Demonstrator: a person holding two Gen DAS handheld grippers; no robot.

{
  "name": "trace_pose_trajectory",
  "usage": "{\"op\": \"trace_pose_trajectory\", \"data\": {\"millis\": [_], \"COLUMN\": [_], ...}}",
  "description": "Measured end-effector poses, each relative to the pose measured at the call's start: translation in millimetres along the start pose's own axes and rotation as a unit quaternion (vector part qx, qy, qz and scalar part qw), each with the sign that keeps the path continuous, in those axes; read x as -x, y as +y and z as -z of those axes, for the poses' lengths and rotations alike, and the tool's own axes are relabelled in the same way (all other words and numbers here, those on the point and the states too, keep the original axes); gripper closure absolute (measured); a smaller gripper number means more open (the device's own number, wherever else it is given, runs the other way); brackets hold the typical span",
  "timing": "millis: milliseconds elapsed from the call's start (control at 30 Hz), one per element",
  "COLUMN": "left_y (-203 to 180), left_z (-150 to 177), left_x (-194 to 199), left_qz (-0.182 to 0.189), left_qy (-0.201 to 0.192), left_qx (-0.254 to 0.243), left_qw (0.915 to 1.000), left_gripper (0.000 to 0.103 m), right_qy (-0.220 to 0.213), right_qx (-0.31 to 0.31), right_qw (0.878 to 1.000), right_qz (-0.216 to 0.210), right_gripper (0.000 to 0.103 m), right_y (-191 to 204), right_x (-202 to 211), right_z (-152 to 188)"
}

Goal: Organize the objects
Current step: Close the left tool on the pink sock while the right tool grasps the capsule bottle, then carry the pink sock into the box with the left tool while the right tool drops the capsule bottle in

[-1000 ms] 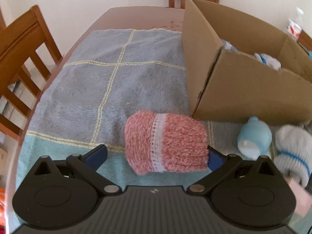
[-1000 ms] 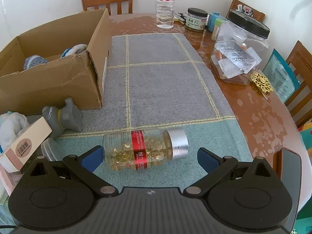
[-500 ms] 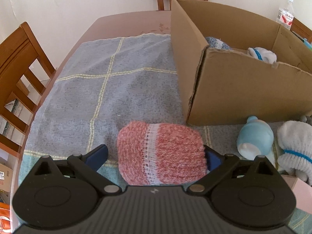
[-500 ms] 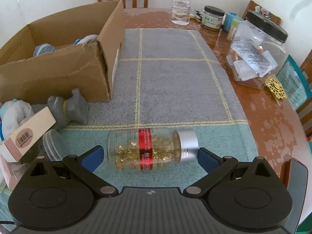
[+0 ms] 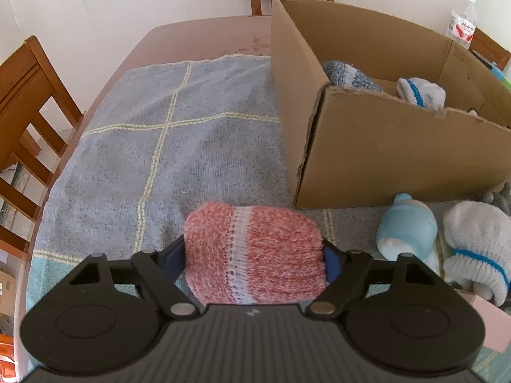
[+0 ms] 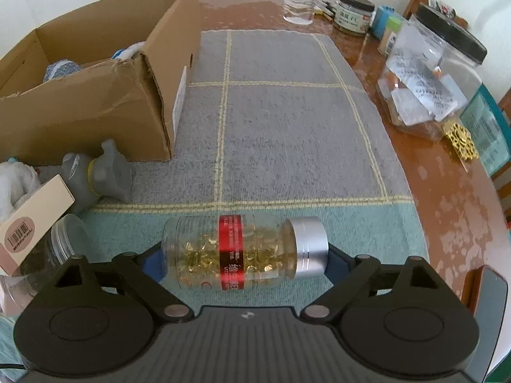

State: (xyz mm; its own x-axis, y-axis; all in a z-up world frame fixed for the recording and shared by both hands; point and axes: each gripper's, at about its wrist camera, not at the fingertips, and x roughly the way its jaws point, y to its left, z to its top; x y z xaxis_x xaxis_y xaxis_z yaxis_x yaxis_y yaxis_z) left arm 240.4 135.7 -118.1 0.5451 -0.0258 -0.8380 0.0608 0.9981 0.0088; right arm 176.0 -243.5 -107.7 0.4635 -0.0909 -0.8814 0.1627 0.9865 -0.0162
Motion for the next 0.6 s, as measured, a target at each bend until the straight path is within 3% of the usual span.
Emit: {"op": "trace_pose_trajectory", "data": {"millis": [267,600], "left_y": [10.3,18.7], "left_z": [-8.7,-19.9], "left_x": [10.9,49.4], "left_qz": [0.02,0.047], "left_qy": [0.014,0.021], "left_qx": [0.004,-0.019], "left_qw": [0.9997,0.9985], "left_gripper": [0.033,0.034], "right_qy": [0.017,0.007], "right_qx": [0.002,0.021], "right_qw": [1.0,0.999], "right_qz": [-0.008,-0.028], "right_gripper": [0.007,0.007], "right_y": [0.6,3.4], "right_x": [5.7,43.2], "right_z": [-6.6,-26.9]}}
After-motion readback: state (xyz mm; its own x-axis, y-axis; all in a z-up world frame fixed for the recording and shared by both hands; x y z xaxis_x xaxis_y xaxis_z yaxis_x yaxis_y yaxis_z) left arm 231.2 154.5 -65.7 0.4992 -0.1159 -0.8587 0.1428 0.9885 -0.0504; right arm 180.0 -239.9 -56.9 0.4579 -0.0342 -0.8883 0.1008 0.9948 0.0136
